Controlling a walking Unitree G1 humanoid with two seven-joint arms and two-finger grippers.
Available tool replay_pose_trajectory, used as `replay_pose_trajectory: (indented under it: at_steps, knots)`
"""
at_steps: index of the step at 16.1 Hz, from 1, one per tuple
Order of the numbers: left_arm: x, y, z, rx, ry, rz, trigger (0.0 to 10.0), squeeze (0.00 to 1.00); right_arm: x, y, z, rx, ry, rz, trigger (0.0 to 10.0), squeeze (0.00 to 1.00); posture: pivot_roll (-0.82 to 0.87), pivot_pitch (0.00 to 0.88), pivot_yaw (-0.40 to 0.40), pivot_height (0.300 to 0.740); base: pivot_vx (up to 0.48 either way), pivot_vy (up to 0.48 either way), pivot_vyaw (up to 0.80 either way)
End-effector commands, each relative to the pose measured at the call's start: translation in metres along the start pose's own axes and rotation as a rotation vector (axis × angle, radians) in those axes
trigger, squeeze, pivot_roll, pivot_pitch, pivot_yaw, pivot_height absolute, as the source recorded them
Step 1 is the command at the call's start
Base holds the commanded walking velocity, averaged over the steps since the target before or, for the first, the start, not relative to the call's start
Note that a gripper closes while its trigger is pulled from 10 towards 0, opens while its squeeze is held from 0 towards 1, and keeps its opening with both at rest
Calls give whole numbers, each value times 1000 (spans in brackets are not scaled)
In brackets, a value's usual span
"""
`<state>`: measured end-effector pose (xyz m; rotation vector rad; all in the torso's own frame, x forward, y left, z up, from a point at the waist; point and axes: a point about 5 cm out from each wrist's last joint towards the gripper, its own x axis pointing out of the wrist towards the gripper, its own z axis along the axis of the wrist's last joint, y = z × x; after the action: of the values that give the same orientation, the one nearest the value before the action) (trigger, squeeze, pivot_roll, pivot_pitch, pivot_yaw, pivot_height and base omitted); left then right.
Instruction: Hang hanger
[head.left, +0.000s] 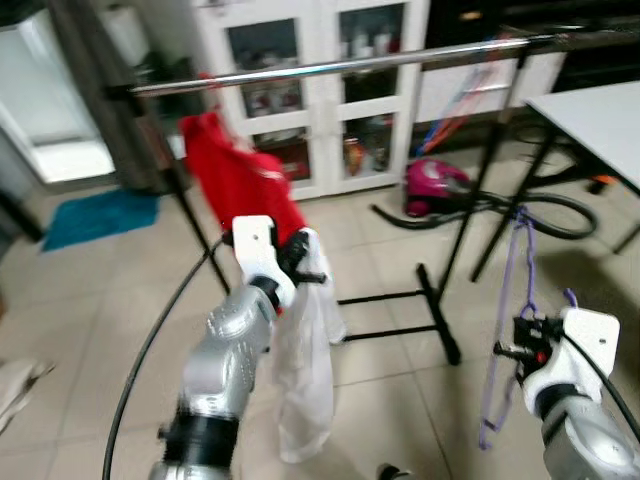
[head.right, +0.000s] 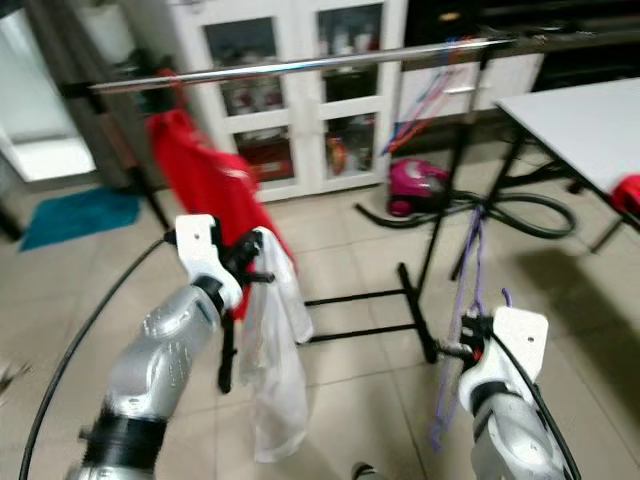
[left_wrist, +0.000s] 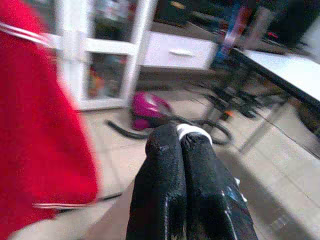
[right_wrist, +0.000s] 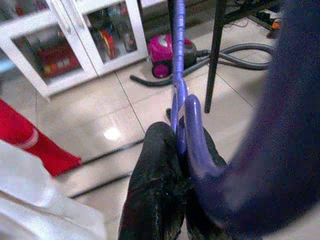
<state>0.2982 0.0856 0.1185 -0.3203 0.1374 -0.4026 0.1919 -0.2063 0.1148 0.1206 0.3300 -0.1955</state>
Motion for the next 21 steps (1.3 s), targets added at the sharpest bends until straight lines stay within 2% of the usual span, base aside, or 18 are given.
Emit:
replay_pose_trajectory:
  at_steps: [1, 2, 3, 4, 6, 8, 11, 12, 14, 15, 18, 20, 21]
  knots:
    - [-1, 0, 5, 8, -4, -12, 10000, 0, 2, 6, 5, 19, -9, 49, 10000, 0, -35, 0, 122, 740, 0, 0, -788]
    - [-2, 6, 4, 49, 22, 28, 10000, 0, 7, 13, 4, 17, -10, 103, 10000, 0, -25, 0, 114, 740, 0, 0, -788]
    - [-2, 6, 4, 49, 22, 28, 10000, 0, 7, 13, 4, 17, -10, 103, 10000, 0, -25, 0, 114, 740, 0, 0, -788]
    - [-2, 13, 5, 140, 46, 74, 10000, 0, 7, 16, 5, 31, -13, 122, 10000, 0, -11, 0, 117, 740, 0, 0, -800]
    - [-7, 23, 7, 314, 119, -14, 10000, 0, 11, 20, 7, 36, -13, 117, 10000, 0, -3, 0, 115, 740, 0, 0, -800]
    - [-15, 24, 10, 369, 130, -62, 10000, 0, 15, 19, 7, -33, -5, 86, 10000, 0, 3, 0, 98, 740, 0, 0, -791]
    - [-29, 31, 10, 393, 144, -58, 10000, 0, 22, 16, 6, -91, -6, 73, 10000, 0, 29, 0, 71, 740, 0, 0, -742]
    - [-35, 37, 13, 414, 140, -23, 10000, 0, 26, 14, 4, -123, 0, 58, 10000, 0, 38, 0, 63, 740, 0, 0, -712]
    - [-40, 42, 15, 420, 134, -2, 10000, 0, 30, 13, 6, -134, -19, 58, 10000, 0, 36, 0, 59, 740, 0, 0, -712]
    - [-43, 44, 16, 408, 119, 22, 10000, 0, 31, 10, 10, -173, -33, 44, 10000, 0, 29, 0, 58, 740, 0, 0, -712]
    - [-44, 45, 19, 385, 76, 68, 10000, 0, 28, 3, 19, -209, -99, 34, 10000, 0, 21, 0, 54, 740, 0, 0, -737]
    - [-36, 48, 29, 383, 10, 147, 10000, 0, 29, 4, 21, -192, -138, 19, 10000, 0, 11, 0, 58, 740, 0, 0, -794]
    - [-35, 43, 27, 389, 32, 99, 10000, 0, 29, 6, 22, -170, -136, 21, 10000, 0, 18, 0, 53, 740, 0, 0, -800]
